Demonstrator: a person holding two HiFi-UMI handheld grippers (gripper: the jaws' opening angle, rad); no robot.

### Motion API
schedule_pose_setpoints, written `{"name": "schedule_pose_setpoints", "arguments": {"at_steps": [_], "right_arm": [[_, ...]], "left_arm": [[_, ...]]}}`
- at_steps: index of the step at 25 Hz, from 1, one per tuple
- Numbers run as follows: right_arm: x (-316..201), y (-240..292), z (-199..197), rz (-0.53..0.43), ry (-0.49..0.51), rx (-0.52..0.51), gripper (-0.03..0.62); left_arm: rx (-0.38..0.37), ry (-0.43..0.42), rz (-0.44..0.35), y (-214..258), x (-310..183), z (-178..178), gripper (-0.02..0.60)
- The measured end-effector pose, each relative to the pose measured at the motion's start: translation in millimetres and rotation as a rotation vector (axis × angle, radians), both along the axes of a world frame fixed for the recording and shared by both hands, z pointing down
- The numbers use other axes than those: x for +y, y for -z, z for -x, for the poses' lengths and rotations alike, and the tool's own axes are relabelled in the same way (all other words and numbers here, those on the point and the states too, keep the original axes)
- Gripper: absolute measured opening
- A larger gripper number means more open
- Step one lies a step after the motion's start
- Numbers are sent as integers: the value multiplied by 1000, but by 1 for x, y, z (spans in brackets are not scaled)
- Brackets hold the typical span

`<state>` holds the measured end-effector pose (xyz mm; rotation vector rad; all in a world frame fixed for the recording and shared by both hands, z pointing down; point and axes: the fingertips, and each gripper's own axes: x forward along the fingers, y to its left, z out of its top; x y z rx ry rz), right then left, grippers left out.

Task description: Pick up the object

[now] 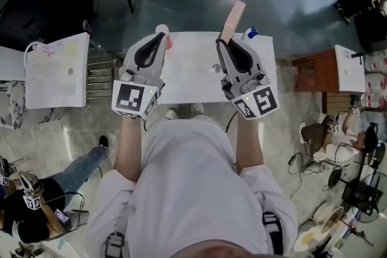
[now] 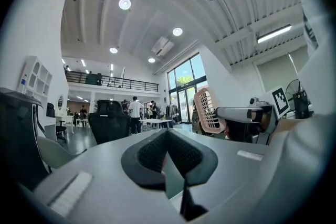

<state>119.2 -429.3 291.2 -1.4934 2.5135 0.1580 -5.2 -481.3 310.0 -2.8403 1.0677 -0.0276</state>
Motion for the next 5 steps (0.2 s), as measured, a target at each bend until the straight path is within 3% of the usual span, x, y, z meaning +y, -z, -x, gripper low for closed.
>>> {"name": "schedule_pose_setpoints", "arguments": {"at_steps": [5], "right_arm": [[11, 1, -26, -8, 0, -13, 52]], "left_arm": [[-4, 3, 24, -11, 1, -20, 0]]}}
